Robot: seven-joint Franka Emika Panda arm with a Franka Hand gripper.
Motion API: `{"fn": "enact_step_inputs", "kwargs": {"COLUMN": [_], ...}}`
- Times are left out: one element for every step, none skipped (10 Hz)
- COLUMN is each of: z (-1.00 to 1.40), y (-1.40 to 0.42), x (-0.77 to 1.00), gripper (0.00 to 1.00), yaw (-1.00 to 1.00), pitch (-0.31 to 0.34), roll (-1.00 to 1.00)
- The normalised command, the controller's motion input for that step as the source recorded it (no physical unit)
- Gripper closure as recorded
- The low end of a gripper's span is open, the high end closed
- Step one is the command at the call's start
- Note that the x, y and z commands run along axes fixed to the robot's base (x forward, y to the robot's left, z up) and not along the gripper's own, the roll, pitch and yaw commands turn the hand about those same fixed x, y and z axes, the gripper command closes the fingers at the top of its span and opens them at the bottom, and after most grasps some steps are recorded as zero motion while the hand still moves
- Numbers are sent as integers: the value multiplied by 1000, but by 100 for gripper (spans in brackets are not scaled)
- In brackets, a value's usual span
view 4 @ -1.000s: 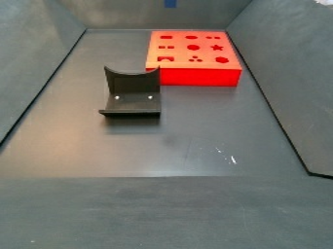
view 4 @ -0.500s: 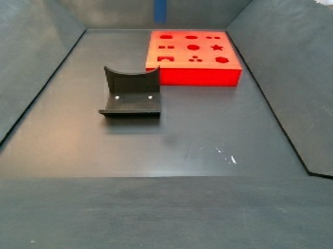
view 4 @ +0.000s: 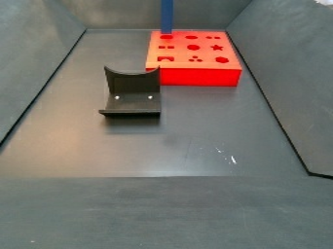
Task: Insert the rectangle object.
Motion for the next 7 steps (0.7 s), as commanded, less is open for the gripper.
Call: {"fn": "enact_step_inputs", "kwargs": {"z": [-17,0,-14,-69,-177,-271,-254], "y": [-157,-243,-269,-166,0,40,49], "x": [0,14,94,74,0,0,31], "gripper": [100,100,100,100,100,100,100], "yaw": [-43,-34,-34,-34,-57,-66,-71], "pitch": [0,0,4,0,0,0,0], "roll": [3,51,56,47,10,47,41]}}
